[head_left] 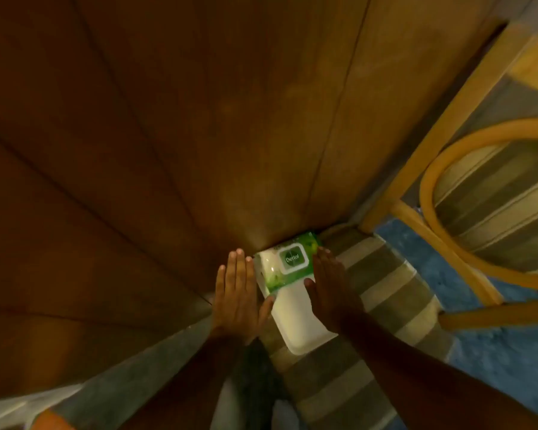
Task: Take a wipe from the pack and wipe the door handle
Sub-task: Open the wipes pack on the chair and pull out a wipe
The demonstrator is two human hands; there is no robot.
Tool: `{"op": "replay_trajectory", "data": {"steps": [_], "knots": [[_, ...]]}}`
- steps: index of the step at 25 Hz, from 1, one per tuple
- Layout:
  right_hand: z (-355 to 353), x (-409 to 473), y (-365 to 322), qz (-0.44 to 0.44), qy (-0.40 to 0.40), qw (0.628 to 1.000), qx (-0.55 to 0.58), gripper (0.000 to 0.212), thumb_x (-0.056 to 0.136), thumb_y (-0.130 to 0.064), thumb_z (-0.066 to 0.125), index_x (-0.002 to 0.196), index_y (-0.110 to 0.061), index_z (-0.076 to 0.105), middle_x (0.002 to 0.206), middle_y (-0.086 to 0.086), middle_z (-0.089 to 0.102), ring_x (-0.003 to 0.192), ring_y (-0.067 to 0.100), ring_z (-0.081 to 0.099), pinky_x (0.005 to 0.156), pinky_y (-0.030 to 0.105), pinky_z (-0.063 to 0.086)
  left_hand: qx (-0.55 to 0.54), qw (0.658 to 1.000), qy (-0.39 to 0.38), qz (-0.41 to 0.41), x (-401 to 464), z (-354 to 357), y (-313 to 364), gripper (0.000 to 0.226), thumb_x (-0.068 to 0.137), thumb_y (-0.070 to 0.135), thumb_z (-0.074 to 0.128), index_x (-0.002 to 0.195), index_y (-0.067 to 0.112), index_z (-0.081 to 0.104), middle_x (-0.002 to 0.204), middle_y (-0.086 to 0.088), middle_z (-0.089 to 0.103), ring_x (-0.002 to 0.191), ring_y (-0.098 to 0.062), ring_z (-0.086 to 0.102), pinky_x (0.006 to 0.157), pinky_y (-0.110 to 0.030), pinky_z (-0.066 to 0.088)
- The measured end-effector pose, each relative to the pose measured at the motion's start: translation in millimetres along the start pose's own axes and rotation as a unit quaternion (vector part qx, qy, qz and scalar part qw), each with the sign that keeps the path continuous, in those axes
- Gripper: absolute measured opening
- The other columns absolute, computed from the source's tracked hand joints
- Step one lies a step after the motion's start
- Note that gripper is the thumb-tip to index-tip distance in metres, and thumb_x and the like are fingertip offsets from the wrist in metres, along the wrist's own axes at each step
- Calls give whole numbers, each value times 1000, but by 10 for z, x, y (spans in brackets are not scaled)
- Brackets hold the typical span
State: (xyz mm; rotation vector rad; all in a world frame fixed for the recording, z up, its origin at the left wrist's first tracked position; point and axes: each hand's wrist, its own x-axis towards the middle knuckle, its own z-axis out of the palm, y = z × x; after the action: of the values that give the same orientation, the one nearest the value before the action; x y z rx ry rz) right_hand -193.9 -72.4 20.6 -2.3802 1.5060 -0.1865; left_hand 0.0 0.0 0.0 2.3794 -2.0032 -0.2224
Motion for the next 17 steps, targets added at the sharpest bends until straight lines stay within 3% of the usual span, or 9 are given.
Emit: {"op": "replay_trajectory", "data": {"steps": [2,6,10,14,17], "knots": [[334,226,256,11,-64,998,-4,58,98,-30,46,148,-5,32,154,17,36,144,31,30,118,45,24,6,1000,-4,20,214,412,128,85,93,60,27,152,-2,28,160,-26,28,149,-39,26,120,-52,19],[766,801,498,-86,-118,988,-49,56,96,-8,50,148,-3,31,156,18,32,146,32,24,121,42,14,10,997,-72,2,545,1000,285,77,99,49,20,157,2,0,167,-21,-2,155,-35,-3,123,-48,-1],[899,1177,541,-145,-179,961,-155,63,87,-9,61,146,-4,37,152,17,40,139,35,36,117,43,26,26,993,-111,-26,744,1299,287,75,101,46,20,157,2,-4,167,-19,-9,154,-34,-9,124,-48,-4],[913,1325,492,-171,-193,942,-214,52,79,-18,71,128,-8,56,130,13,60,118,33,57,100,44,49,38,991,-124,-43,795,1436,315,73,101,44,19,156,3,-8,167,-18,-11,154,-33,-11,124,-47,-3],[875,1499,419,-200,-204,924,-253,29,83,-24,66,108,-9,67,110,12,70,99,31,67,82,43,55,37,990,-128,-49,804,1485,355,73,101,43,20,156,4,-9,167,-17,-12,154,-33,-11,123,-47,-6]]}}
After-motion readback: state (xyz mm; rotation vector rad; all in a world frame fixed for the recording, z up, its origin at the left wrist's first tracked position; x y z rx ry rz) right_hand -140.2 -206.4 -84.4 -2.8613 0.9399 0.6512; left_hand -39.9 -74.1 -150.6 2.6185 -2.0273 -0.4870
